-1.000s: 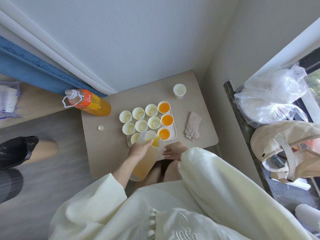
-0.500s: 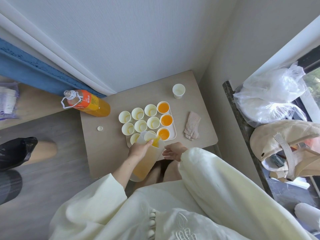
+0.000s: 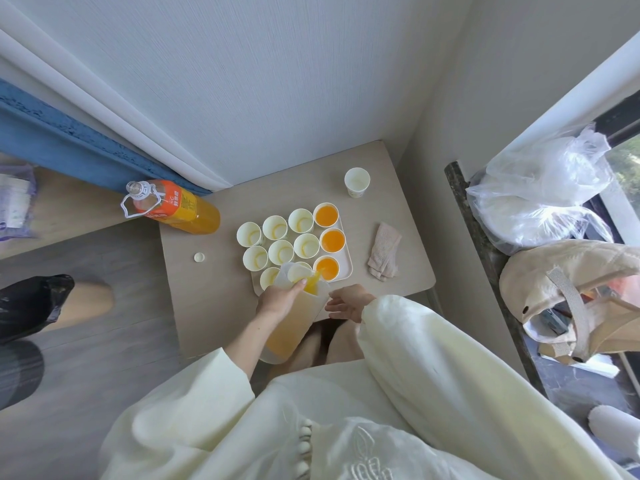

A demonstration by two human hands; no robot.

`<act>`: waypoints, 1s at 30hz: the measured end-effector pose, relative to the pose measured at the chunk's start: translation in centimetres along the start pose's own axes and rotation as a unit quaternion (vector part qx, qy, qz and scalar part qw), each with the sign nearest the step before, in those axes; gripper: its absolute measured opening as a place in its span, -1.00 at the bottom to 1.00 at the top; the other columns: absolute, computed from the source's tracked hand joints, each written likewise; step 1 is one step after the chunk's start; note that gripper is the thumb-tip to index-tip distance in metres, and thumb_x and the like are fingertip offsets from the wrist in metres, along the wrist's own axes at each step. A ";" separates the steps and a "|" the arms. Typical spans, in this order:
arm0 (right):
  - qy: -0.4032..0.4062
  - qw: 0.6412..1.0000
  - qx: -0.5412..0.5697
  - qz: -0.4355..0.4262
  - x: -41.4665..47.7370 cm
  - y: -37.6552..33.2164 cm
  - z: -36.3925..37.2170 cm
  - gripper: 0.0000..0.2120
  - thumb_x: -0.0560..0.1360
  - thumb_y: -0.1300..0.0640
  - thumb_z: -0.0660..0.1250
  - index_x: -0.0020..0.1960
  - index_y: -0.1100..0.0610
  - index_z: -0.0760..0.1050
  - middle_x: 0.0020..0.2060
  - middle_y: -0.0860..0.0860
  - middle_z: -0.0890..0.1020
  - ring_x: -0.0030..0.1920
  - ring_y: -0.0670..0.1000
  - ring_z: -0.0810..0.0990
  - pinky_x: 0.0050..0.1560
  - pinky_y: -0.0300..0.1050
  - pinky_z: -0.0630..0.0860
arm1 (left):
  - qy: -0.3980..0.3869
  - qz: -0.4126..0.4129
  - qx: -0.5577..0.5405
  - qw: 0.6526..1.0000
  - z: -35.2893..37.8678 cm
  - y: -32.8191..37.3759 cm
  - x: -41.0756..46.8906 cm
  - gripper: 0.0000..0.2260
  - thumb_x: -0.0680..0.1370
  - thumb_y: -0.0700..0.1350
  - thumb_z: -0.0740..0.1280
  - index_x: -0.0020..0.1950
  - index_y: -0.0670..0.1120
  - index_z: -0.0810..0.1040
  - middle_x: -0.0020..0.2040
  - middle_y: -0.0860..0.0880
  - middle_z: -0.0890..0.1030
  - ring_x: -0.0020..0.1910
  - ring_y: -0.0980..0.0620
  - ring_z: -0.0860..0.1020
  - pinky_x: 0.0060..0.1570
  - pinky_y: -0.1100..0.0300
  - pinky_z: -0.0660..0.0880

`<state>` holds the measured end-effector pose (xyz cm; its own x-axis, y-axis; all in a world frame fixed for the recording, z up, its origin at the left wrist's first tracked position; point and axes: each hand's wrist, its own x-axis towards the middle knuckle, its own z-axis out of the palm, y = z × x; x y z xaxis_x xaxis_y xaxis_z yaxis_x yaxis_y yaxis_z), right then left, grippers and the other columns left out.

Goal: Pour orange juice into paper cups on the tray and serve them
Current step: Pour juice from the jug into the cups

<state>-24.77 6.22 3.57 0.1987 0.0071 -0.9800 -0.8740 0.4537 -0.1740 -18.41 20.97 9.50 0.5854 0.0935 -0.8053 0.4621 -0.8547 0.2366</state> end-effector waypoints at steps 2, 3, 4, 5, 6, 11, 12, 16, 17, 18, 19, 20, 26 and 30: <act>0.000 1.000 -0.002 0.002 0.1 0.0 0.0 -0.79 0.56 0.31 0.29 0.16 0.40 0.48 -0.20 0.20 0.56 -0.03 0.16 0.60 -0.08 0.02 0.58 | 0.000 0.000 0.001 1.000 0.0 0.0 0.0 -0.48 0.47 0.33 0.28 -0.35 -0.11 0.35 -0.37 -0.05 0.44 -0.23 -0.09 0.49 -0.26 0.14 0.36; 0.000 1.000 -0.004 0.002 0.1 0.0 0.0 -0.81 0.56 0.31 0.29 0.14 0.38 0.48 -0.19 0.20 0.56 -0.06 0.15 0.60 -0.10 0.01 0.58 | 0.000 0.000 0.001 1.000 0.0 0.0 0.0 -0.48 0.47 0.33 0.28 -0.36 -0.11 0.35 -0.37 -0.05 0.44 -0.23 -0.10 0.49 -0.25 0.15 0.37; -0.001 1.000 -0.006 0.002 0.2 -0.1 0.0 -0.83 0.56 0.30 0.29 0.12 0.37 0.48 -0.19 0.19 0.56 -0.09 0.14 0.61 -0.13 0.01 0.58 | 0.001 -0.001 -0.001 1.000 0.0 0.0 0.0 -0.48 0.47 0.33 0.28 -0.35 -0.11 0.36 -0.37 -0.05 0.44 -0.23 -0.10 0.49 -0.25 0.15 0.37; -0.002 1.000 -0.010 0.002 0.2 -0.1 0.0 -0.84 0.56 0.30 0.30 0.10 0.36 0.48 -0.19 0.19 0.56 -0.14 0.12 0.61 -0.16 0.00 0.59 | 0.000 -0.001 -0.001 1.000 0.0 -0.1 0.1 -0.48 0.47 0.34 0.28 -0.35 -0.11 0.36 -0.37 -0.05 0.44 -0.23 -0.10 0.49 -0.24 0.15 0.37; -0.001 1.000 -0.013 0.003 0.3 0.0 0.0 -0.85 0.56 0.29 0.30 0.09 0.35 0.49 -0.19 0.18 0.56 -0.16 0.11 0.61 -0.18 0.00 0.59 | -0.003 -0.001 0.000 1.000 0.0 -0.1 0.1 -0.48 0.47 0.34 0.27 -0.34 -0.11 0.38 -0.36 -0.05 0.44 -0.22 -0.10 0.49 -0.24 0.15 0.38; -0.006 1.000 -0.016 -0.001 0.5 0.1 0.0 -0.85 0.56 0.28 0.31 0.09 0.33 0.49 -0.14 0.18 0.57 -0.06 0.13 0.61 -0.08 0.00 0.59 | -0.006 0.002 0.006 1.000 -0.2 -0.3 0.3 -0.41 0.47 0.34 0.27 -0.10 -0.24 0.58 -0.37 -0.04 0.42 -0.21 -0.10 0.48 -0.23 0.13 0.37; -0.007 1.000 -0.016 -0.002 0.5 0.1 0.0 -0.85 0.56 0.27 0.31 0.09 0.33 0.48 -0.13 0.18 0.57 -0.05 0.13 0.61 -0.08 0.00 0.59 | -0.005 0.003 0.010 1.000 -0.2 -0.3 0.3 -0.46 0.47 0.34 0.27 -0.22 -0.17 0.52 -0.37 -0.04 0.42 -0.21 -0.10 0.49 -0.22 0.13 0.39; -0.004 1.000 -0.023 -0.006 0.6 0.1 -0.1 -0.90 0.56 0.27 0.31 0.03 0.31 0.49 -0.14 0.17 0.57 -0.10 0.09 0.61 -0.11 -0.01 0.59 | -0.001 -0.001 0.009 1.000 -0.2 -0.1 0.2 -0.47 0.47 0.35 0.27 -0.36 -0.10 0.33 -0.38 -0.05 0.41 -0.23 -0.11 0.48 -0.21 0.14 0.39; -0.002 1.000 -0.025 -0.007 0.7 0.2 -0.1 -0.92 0.56 0.26 0.31 -0.01 0.30 0.50 -0.15 0.16 0.58 -0.13 0.08 0.61 -0.10 -0.02 0.59 | -0.002 -0.001 0.006 1.000 -0.2 -0.2 0.3 -0.46 0.46 0.35 0.27 -0.34 -0.12 0.36 -0.37 -0.06 0.43 -0.23 -0.11 0.47 -0.21 0.14 0.39; 0.000 1.000 -0.028 -0.008 0.8 0.2 -0.1 -0.93 0.56 0.26 0.31 -0.04 0.28 0.50 -0.16 0.15 0.58 -0.15 0.07 0.61 -0.09 -0.02 0.59 | -0.004 -0.002 0.004 1.000 -0.2 -0.2 0.4 -0.46 0.46 0.35 0.28 -0.29 -0.15 0.42 -0.35 -0.09 0.45 -0.23 -0.11 0.47 -0.21 0.14 0.40; 0.002 0.999 -0.032 -0.009 0.9 0.2 -0.1 -0.93 0.55 0.25 0.31 -0.06 0.27 0.50 -0.16 0.14 0.58 -0.17 0.06 0.62 -0.06 -0.01 0.60 | -0.004 -0.002 0.003 1.000 -0.3 -0.2 0.4 -0.45 0.46 0.35 0.28 -0.23 -0.18 0.49 -0.32 -0.14 0.49 -0.23 -0.11 0.47 -0.21 0.13 0.41; 0.004 0.999 -0.037 -0.011 1.0 0.2 -0.1 -0.93 0.55 0.24 0.31 -0.06 0.27 0.50 -0.17 0.14 0.59 -0.17 0.05 0.62 -0.03 0.00 0.61 | -0.006 -0.003 0.003 1.000 -0.3 -0.3 0.5 -0.41 0.45 0.35 0.28 -0.17 -0.22 0.56 -0.28 -0.18 0.53 -0.24 -0.11 0.47 -0.21 0.11 0.43; 0.012 0.999 -0.049 -0.014 1.3 0.1 -0.2 -0.91 0.55 0.22 0.32 -0.03 0.26 0.51 -0.16 0.12 0.61 -0.13 0.05 0.64 0.02 0.00 0.62 | -0.011 -0.009 0.013 1.000 -0.3 -0.1 0.5 -0.45 0.45 0.38 0.26 -0.30 -0.13 0.43 -0.23 -0.17 0.54 -0.19 -0.12 0.51 -0.26 0.12 0.42; 0.013 0.999 -0.050 -0.016 1.3 0.1 -0.1 -0.92 0.55 0.22 0.32 -0.07 0.25 0.51 -0.15 0.12 0.62 -0.14 0.05 0.64 0.00 -0.01 0.62 | -0.007 0.004 0.016 1.000 -0.4 0.0 0.4 -0.47 0.46 0.37 0.26 -0.36 -0.09 0.33 -0.33 -0.10 0.47 -0.22 -0.11 0.49 -0.23 0.12 0.43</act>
<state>-24.70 6.16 2.29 0.2165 -0.0288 -0.9759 -0.9079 0.3615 -0.2121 -17.91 21.18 9.36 0.5800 0.0795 -0.8107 0.4349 -0.8718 0.2256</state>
